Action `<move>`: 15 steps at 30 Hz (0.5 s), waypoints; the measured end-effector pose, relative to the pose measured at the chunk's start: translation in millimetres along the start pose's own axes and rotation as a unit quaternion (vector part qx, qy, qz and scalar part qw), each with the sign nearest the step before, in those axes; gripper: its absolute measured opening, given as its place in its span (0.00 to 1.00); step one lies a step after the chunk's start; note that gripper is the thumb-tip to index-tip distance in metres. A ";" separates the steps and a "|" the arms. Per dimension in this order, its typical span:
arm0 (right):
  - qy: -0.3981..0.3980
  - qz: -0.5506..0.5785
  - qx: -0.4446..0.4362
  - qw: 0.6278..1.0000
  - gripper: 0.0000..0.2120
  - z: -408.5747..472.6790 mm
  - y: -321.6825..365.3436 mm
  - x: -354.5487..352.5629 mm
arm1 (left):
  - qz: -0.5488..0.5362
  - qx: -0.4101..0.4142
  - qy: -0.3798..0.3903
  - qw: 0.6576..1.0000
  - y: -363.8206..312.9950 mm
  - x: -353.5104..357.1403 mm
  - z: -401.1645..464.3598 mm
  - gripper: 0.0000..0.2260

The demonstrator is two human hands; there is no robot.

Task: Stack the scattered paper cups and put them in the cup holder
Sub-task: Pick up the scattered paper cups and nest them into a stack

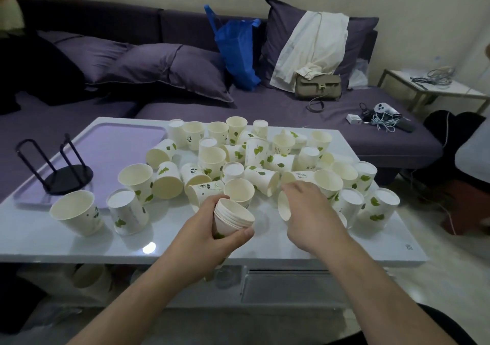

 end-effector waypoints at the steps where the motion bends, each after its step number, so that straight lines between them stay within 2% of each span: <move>1: 0.013 -0.024 0.004 1.000 0.26 1.2 -0.7 5.4 | 0.002 -0.002 0.001 1.000 1.0 -0.2 -0.4 0.33; 4: 0.020 -0.042 0.028 0.999 0.23 6.0 -1.8 14.0 | -0.011 -0.010 -0.006 1.000 1.0 -2.3 0.2 0.32; 10: -0.004 -0.074 0.012 0.997 0.30 18.1 -1.0 21.6 | -0.036 -0.020 -0.008 0.999 0.5 -4.8 -0.2 0.29; 15: -0.013 -0.107 -0.014 0.994 0.29 18.6 0.6 27.6 | -0.036 -0.016 -0.015 0.999 3.6 -7.8 0.2 0.28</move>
Point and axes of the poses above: each hand's wrist, its own z-axis towards the middle knuckle, its own x-axis out of the palm, y = z × x, the point moved 4 cm from there along z, towards the middle knuckle, and after that the axes turned 3 degrees about -y, right-handed, at the moved point
